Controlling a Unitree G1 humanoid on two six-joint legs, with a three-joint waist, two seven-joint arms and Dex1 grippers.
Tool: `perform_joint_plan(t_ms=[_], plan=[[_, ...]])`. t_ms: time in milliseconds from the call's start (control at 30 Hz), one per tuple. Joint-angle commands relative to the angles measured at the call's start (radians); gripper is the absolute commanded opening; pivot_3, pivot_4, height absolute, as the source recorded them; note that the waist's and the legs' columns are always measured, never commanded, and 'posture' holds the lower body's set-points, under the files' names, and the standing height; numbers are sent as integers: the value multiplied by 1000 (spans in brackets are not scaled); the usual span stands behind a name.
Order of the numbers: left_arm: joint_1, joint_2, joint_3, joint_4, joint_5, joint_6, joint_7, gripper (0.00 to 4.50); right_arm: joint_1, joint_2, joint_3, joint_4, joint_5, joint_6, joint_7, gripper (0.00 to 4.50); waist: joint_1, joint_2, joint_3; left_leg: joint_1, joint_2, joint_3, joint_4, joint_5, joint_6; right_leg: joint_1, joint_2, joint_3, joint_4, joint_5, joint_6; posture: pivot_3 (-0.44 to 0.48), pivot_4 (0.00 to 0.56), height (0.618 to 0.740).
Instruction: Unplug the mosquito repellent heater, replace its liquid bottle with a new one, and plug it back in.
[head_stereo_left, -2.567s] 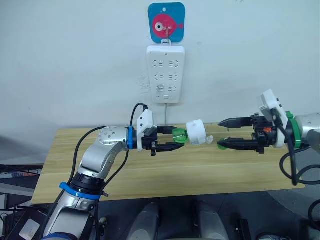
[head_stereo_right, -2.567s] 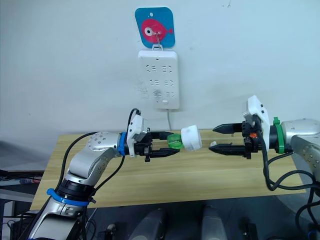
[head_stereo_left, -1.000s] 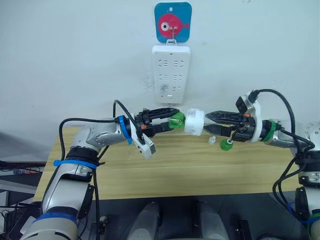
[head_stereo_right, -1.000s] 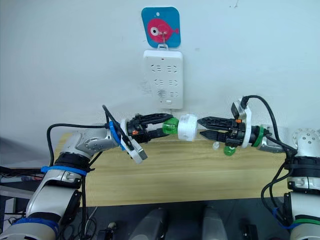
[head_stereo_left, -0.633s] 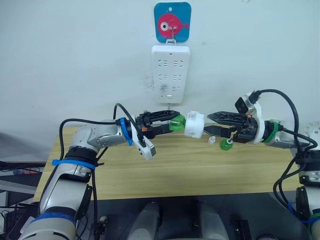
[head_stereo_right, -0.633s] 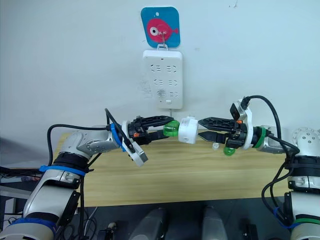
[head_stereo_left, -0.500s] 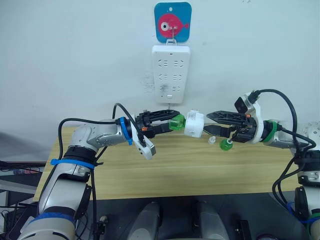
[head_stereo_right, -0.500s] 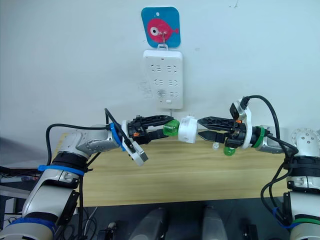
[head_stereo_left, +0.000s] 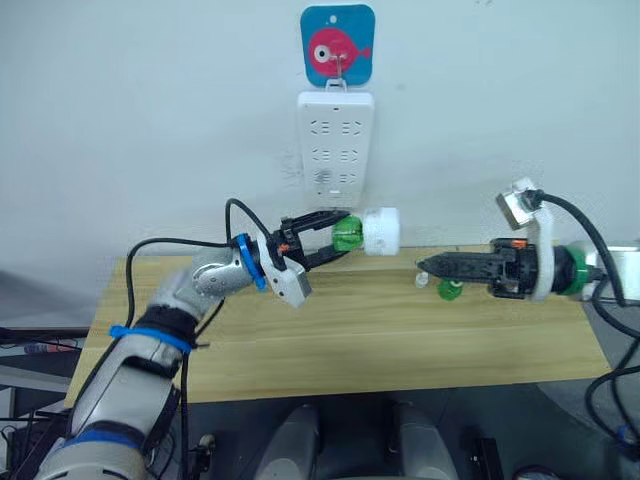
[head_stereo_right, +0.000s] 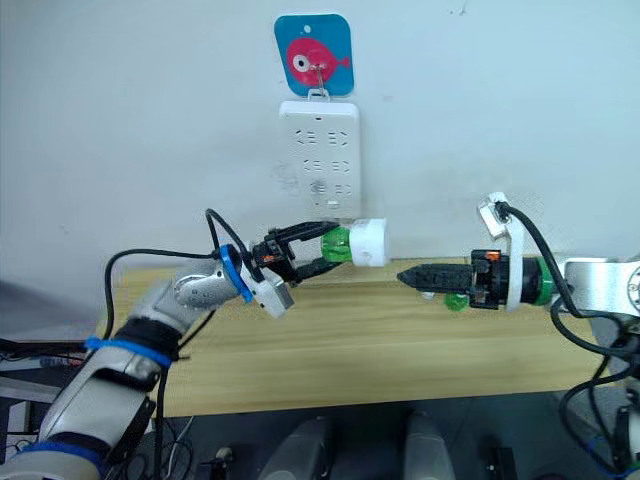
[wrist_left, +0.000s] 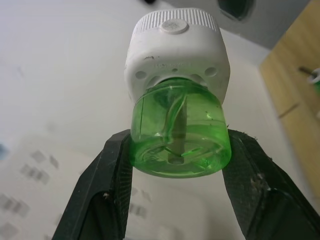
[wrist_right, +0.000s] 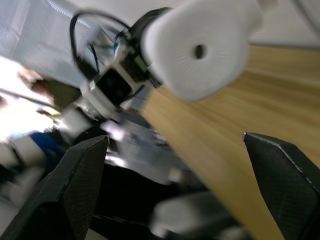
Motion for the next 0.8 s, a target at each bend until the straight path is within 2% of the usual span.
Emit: perform_joint_plan(t_ms=[33,100,200,233,367,467,800], plan=[[1,19,36,-137,-277,218,-209,2221,-20,-52,44,-65,-217,-107,215,4491,-4,0,0,0,0,0,0,0,0,0,1,0,0,0,0,108,221,740],[8,14,68,-196,-391,402,-295,2221,-41,-30,49,-31,-279,-153,235,4491,-4,0,0,0,0,0,1,0,0,2,2,-2,0,0,0,108,219,740],[42,54,82,-363,-631,815,-466,2221,31,-70,190,-116,-763,-657,466,4491,-5,0,0,1,-1,1,2,0,0,1,1,-1,1,0,0,107,213,740],[49,70,91,-412,-689,924,-506,2221,49,-62,208,-119,-842,-759,513,4491,-9,0,0,1,-1,1,2,0,0,1,2,-2,1,0,1,107,213,740],[56,101,139,-520,-791,1174,-589,2221,70,3,199,-94,-927,-894,581,4491,-29,0,0,1,-1,1,1,0,1,0,2,-2,0,-1,2,105,208,740],[48,94,168,-544,-786,1242,-629,2221,76,27,207,-96,-966,-948,650,4491,-32,0,0,1,0,1,1,0,0,1,1,-2,0,-1,2,105,208,740],[52,42,187,-573,-687,1265,-720,2221,16,80,226,-146,-909,-810,713,4491,-30,0,0,2,0,1,1,0,0,1,1,-2,-1,-1,1,104,207,740]])
